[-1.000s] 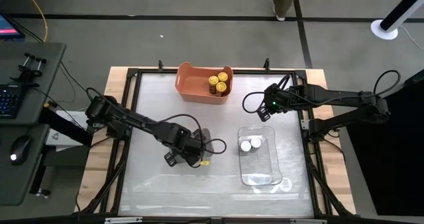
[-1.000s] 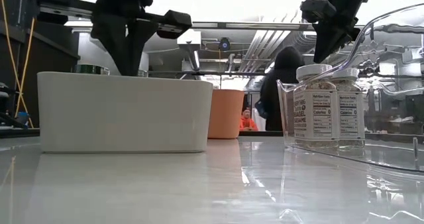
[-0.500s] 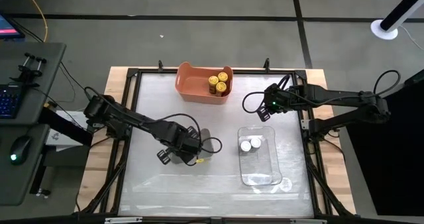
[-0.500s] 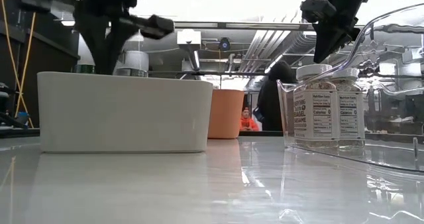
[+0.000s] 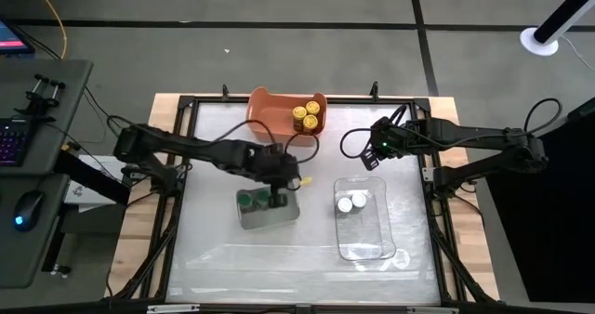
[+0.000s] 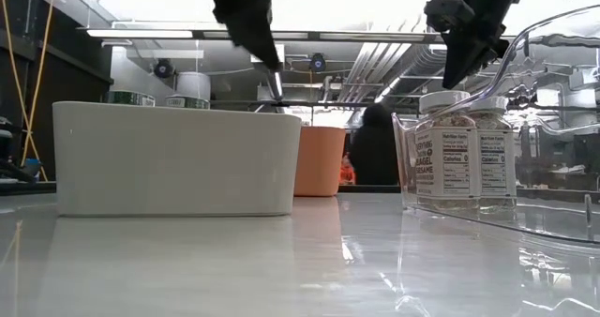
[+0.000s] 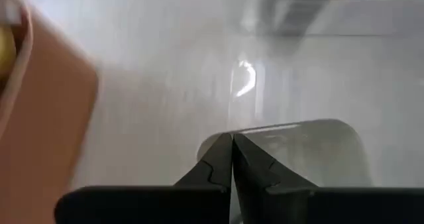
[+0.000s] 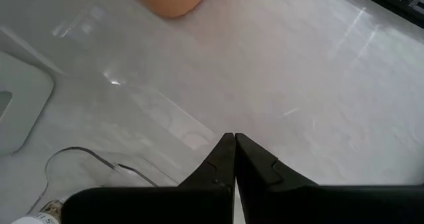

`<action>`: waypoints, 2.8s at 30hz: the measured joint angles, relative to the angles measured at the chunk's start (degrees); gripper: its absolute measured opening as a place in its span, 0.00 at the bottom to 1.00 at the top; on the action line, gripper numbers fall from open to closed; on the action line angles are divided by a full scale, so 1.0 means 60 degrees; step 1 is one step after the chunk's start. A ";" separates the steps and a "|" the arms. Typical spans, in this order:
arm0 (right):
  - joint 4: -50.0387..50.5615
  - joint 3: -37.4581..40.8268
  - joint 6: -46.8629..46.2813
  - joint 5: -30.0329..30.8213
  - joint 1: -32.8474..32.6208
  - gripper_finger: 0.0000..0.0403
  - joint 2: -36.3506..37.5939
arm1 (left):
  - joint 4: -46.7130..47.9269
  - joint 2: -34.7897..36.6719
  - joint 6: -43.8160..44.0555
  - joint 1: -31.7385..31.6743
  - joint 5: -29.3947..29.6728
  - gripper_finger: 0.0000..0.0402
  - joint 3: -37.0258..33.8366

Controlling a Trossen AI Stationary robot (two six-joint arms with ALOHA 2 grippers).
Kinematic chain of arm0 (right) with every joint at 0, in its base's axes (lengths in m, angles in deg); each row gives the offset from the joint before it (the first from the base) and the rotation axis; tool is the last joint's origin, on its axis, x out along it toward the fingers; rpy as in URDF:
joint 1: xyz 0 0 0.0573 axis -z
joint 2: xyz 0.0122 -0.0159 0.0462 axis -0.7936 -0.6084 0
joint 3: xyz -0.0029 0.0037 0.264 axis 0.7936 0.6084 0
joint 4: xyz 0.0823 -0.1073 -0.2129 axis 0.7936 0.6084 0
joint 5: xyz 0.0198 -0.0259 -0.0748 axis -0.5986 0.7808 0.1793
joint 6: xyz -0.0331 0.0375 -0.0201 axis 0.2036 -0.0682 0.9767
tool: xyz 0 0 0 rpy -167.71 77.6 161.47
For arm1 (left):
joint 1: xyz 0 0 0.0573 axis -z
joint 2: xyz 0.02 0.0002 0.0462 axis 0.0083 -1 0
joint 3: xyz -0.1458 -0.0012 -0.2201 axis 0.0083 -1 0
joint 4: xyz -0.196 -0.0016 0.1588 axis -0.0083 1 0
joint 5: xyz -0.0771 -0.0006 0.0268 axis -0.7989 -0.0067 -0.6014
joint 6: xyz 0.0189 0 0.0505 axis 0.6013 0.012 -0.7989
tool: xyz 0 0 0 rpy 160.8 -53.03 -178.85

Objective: Sort spices by type
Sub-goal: Adjust the green seasoning bottle in the gray bin

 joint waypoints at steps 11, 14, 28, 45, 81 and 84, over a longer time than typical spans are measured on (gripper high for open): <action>-0.0072 0.0000 -0.0027 0.0002 0.0004 0.00 -0.0002 | 0.0959 -0.1497 0.4369 0.0278 0.0613 0.00 -0.0015; -0.0078 0.0000 -0.0027 0.0002 0.0004 0.00 -0.0002 | 0.1155 -0.1531 0.4913 0.0360 0.0811 0.00 -0.0015; -0.0083 0.0000 -0.0020 0.0002 0.0004 0.00 -0.0002 | 0.1944 -0.1531 0.5518 0.0930 0.0812 0.00 -0.0011; -0.0087 0.0000 -0.0097 0.0005 0.0004 0.00 -0.0002 | 0.2564 -0.1522 0.3609 0.1223 0.0586 0.00 -0.0004; -0.0101 0.0000 -0.0176 -0.0075 0.0000 0.00 -0.0002 | 0.2309 -0.0965 -0.7713 0.1707 -0.2034 0.00 -0.0372; -0.0101 0.0000 -0.0176 -0.0075 0.0000 0.00 -0.0002 | 0.2417 -0.0971 -0.7935 0.1682 -0.1998 0.00 -0.0372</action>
